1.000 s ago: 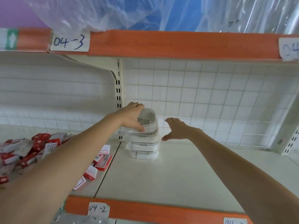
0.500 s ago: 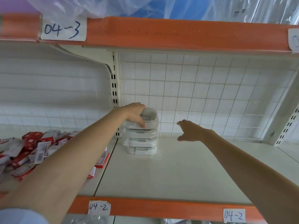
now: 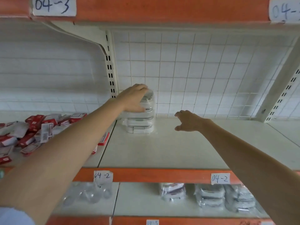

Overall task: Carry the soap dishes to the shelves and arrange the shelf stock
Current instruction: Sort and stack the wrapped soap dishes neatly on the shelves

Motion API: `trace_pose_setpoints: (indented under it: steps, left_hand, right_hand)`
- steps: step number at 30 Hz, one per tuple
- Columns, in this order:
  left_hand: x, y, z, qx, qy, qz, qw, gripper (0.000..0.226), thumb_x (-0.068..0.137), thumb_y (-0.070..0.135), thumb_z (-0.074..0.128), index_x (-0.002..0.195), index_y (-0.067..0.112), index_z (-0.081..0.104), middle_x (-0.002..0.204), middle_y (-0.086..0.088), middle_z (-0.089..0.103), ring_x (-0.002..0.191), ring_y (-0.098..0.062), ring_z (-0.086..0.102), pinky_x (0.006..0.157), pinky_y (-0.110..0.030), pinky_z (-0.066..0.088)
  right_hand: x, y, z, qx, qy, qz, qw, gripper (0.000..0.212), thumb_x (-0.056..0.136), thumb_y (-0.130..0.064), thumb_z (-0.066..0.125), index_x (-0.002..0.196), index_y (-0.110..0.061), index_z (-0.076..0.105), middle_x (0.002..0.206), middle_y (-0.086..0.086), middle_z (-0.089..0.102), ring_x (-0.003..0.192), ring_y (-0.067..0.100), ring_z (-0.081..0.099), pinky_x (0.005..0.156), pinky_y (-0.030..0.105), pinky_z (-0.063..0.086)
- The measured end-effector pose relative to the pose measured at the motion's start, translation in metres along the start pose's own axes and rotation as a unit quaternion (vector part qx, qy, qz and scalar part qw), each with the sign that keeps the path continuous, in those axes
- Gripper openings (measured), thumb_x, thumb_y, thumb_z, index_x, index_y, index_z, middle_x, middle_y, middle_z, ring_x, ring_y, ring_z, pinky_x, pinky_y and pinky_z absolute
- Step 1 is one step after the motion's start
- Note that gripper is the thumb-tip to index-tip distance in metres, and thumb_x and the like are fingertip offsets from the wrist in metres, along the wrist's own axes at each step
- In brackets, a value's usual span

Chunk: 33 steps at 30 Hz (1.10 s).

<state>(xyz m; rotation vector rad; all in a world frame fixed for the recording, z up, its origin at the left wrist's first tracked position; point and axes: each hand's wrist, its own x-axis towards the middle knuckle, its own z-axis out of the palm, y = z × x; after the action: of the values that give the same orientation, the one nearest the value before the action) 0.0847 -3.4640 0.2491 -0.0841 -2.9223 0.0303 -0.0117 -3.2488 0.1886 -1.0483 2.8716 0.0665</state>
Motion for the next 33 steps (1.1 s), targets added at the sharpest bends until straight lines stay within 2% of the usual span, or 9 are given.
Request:
trace_pose_setpoints:
  steps: [2,6,8,12,17,20,23,28,33]
  left_hand:
    - [-0.019,0.014,0.003,0.023,0.017,0.018,0.999,0.068,0.087,0.031,0.065,0.145,0.013,0.035,0.149,-0.003,0.035,0.136,-0.02,0.031,0.11,-0.031,0.029]
    - [-0.057,0.045,0.018,0.046,-0.022,0.015,0.999,0.037,0.088,0.026,0.061,0.12,0.009,0.057,0.122,-0.005,0.054,0.114,-0.024,0.051,0.085,-0.03,0.042]
    - [-0.075,0.063,0.027,0.049,-0.043,0.012,0.998,0.03,0.088,0.027,0.059,0.111,0.008,0.06,0.114,-0.006,0.057,0.107,-0.024,0.054,0.081,-0.03,0.042]
    - [-0.111,0.106,0.046,0.015,-0.064,-0.012,0.998,0.03,0.09,0.031,0.058,0.111,0.01,0.06,0.113,-0.003,0.058,0.105,-0.022,0.053,0.081,-0.03,0.041]
    - [-0.166,0.168,0.082,-0.037,-0.068,-0.005,0.997,0.026,0.087,0.027,0.06,0.104,0.007,0.062,0.107,-0.008,0.059,0.102,-0.026,0.055,0.084,-0.037,0.046]
    - [-0.2,0.199,0.105,-0.035,-0.123,-0.005,0.992,0.025,0.088,0.025,0.057,0.102,0.005,0.062,0.108,-0.009,0.058,0.103,-0.026,0.055,0.083,-0.036,0.047]
    - [-0.218,0.213,0.126,-0.029,-0.185,-0.025,0.982,0.034,0.09,0.025,0.054,0.117,0.004,0.058,0.12,-0.01,0.055,0.114,-0.027,0.052,0.093,-0.041,0.045]
    - [-0.225,0.216,0.173,-0.038,-0.218,-0.081,0.972,0.053,0.09,0.036,0.057,0.131,0.003,0.047,0.135,-0.01,0.047,0.123,-0.026,0.047,0.1,-0.041,0.043]
    - [-0.216,0.198,0.229,-0.043,-0.191,-0.122,0.973,0.051,0.089,0.037,0.058,0.127,0.003,0.049,0.131,-0.009,0.049,0.118,-0.025,0.049,0.095,-0.04,0.045]
  right_hand:
    - [-0.016,-0.006,0.005,-0.026,0.01,-0.016,0.999,0.063,0.092,-0.037,0.057,0.141,-0.006,0.034,0.135,0.01,0.044,0.125,0.026,0.04,0.1,0.039,0.039]
    - [-0.054,-0.013,0.013,-0.045,0.05,-0.06,0.996,0.058,0.093,-0.037,0.054,0.139,-0.007,0.036,0.135,0.009,0.045,0.126,0.025,0.04,0.1,0.037,0.036]
    - [-0.079,-0.014,0.02,-0.04,0.053,-0.08,0.995,0.057,0.094,-0.037,0.053,0.14,-0.007,0.035,0.137,0.009,0.044,0.127,0.025,0.038,0.101,0.037,0.035]
    - [-0.135,-0.009,0.05,-0.036,0.032,-0.112,0.992,0.059,0.095,-0.041,0.05,0.142,-0.01,0.034,0.141,0.008,0.039,0.13,0.024,0.035,0.104,0.038,0.034]
    - [-0.201,0.002,0.103,-0.039,0.027,-0.124,0.991,0.058,0.093,-0.039,0.052,0.138,-0.006,0.036,0.14,0.01,0.037,0.129,0.026,0.033,0.103,0.04,0.036]
    - [-0.235,0.002,0.137,-0.024,-0.005,-0.131,0.991,0.062,0.094,-0.041,0.051,0.142,-0.008,0.031,0.147,0.009,0.032,0.136,0.026,0.027,0.111,0.041,0.029]
    - [-0.257,0.003,0.159,-0.005,-0.032,-0.127,0.991,0.068,0.094,-0.042,0.051,0.147,-0.008,0.024,0.151,0.009,0.026,0.14,0.027,0.022,0.113,0.04,0.026]
    - [-0.257,0.007,0.195,0.04,-0.024,-0.103,0.994,0.072,0.093,-0.041,0.054,0.148,-0.008,0.021,0.151,0.007,0.026,0.139,0.025,0.024,0.112,0.041,0.028]
    - [-0.218,0.015,0.245,0.072,0.022,-0.093,0.993,0.075,0.092,-0.041,0.056,0.148,-0.007,0.021,0.152,0.008,0.024,0.14,0.026,0.02,0.114,0.04,0.026]
